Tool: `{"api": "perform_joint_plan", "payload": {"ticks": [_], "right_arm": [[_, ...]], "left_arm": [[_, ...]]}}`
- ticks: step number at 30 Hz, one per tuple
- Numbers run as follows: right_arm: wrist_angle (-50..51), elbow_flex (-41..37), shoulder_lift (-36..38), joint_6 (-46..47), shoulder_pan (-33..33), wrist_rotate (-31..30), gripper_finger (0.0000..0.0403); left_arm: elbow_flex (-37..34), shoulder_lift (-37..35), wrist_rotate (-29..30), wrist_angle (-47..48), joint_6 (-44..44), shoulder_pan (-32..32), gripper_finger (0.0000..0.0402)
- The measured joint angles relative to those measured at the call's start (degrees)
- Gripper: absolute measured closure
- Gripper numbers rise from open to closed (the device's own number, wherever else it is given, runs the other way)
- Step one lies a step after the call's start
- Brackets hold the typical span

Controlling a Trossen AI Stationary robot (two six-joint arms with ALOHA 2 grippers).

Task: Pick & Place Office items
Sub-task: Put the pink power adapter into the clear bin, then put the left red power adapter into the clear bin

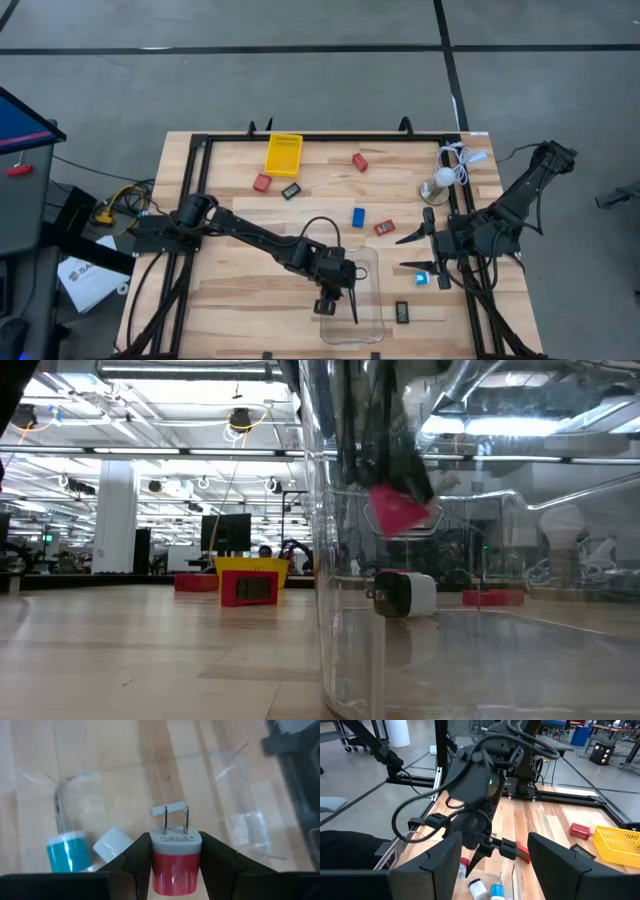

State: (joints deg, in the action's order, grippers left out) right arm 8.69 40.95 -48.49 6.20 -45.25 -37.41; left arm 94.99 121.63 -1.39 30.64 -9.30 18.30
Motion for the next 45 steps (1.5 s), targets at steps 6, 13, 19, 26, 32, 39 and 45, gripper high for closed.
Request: {"api": "perform_joint_plan", "payload": {"ticks": [6,13,19,26,32,39,45], "right_arm": [[-0.1,0.0,-2.1,0.5,0.0,0.0,0.0181],[-0.1,0.0,-2.9,1.3,0.0,-0.2,0.0181],[-0.1,0.0,-2.9,1.3,0.0,-0.2,0.0181],[-0.1,0.0,-2.9,1.3,0.0,-0.2,0.0181],[-0.1,0.0,-2.9,1.3,0.0,-0.2,0.0181],[-0.1,0.0,-2.9,1.3,0.0,-0.2,0.0181],[0.2,0.0,-2.9,1.3,0.0,-0.2,0.0181]], "left_arm": [[0.0,1.5,0.0,-1.4,-0.4,0.3,0.0276],[0.0,1.9,0.0,-1.0,-1.4,1.0,0.0276],[0.0,1.8,0.1,-1.2,-1.4,1.1,0.0276],[0.0,1.8,0.1,-1.1,-1.4,1.0,0.0276],[0.0,1.7,1.2,-1.5,-1.3,1.0,0.0214],[0.0,1.5,1.4,-1.5,-1.0,1.0,0.0220],[0.0,-1.0,3.7,-1.1,1.1,1.0,0.0241]]}}
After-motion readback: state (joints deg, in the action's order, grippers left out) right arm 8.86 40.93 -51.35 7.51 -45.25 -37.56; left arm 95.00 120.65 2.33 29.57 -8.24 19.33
